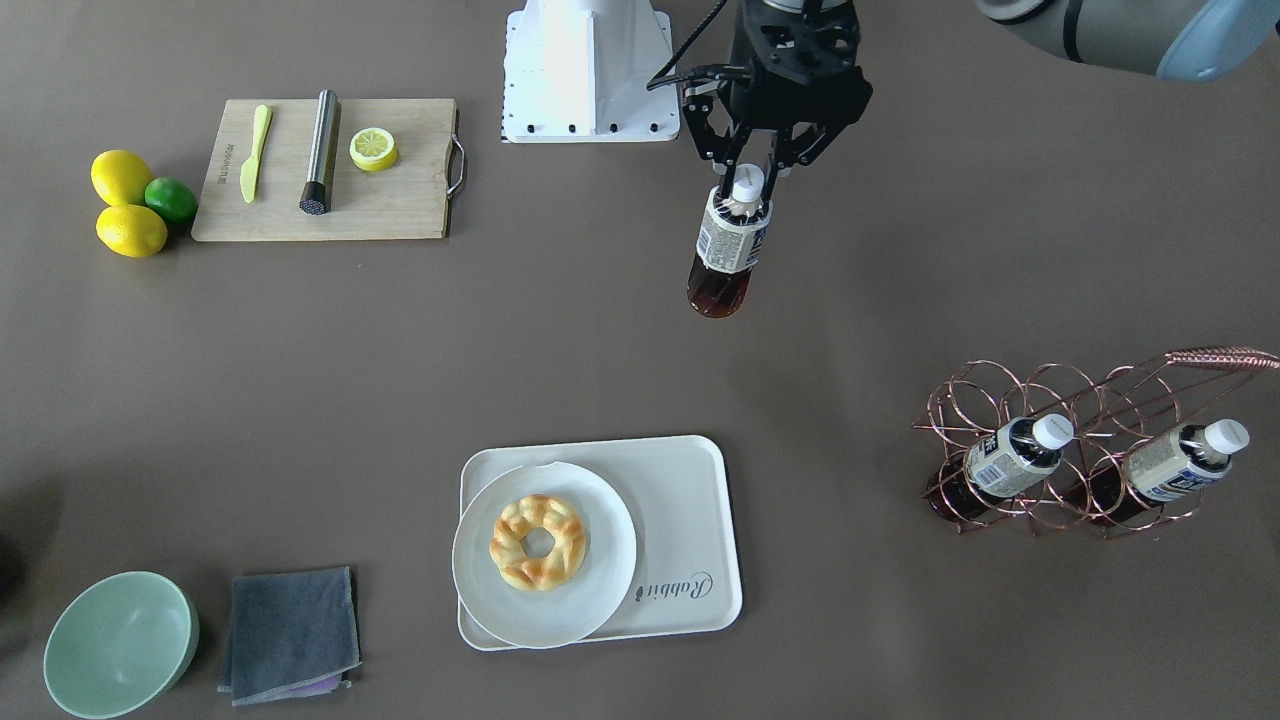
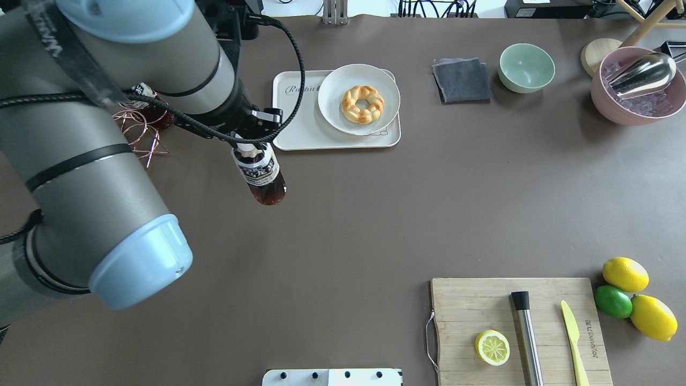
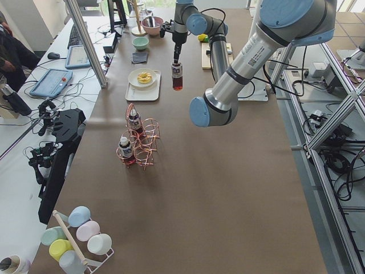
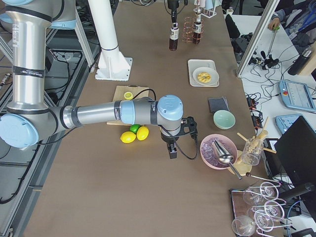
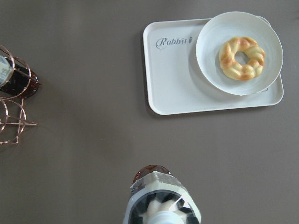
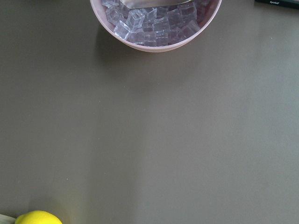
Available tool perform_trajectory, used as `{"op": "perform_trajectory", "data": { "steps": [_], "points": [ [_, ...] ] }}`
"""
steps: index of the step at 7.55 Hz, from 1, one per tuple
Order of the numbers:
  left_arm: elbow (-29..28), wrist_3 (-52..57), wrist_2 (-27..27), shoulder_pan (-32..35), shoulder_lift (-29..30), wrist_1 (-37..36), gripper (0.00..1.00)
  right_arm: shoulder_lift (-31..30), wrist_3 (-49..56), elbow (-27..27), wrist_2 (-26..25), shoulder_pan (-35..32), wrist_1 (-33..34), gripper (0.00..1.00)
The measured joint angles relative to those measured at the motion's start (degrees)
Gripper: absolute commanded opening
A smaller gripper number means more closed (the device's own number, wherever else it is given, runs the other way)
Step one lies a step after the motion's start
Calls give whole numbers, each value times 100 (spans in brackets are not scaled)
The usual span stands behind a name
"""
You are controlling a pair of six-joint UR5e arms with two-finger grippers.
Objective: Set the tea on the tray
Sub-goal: 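Lift the tea bottle out and set it upright on the table center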
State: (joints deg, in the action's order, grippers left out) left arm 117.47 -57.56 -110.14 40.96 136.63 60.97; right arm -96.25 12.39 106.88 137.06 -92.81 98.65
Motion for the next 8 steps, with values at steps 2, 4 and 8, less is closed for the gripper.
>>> {"op": "perform_trajectory", "data": {
  "steps": [2,4,8],
  "points": [
    [-647,-164,182,-495,406,277,0,-7,0,-7,4,12,9,100],
    [-1210,-368,217,-785,529,853,0,-13,-7,-9,4,23,13,100],
    [-1494,-478,221,-1070,546,1180,0,-23,-9,-14,4,41,19,100]
  ]
}}
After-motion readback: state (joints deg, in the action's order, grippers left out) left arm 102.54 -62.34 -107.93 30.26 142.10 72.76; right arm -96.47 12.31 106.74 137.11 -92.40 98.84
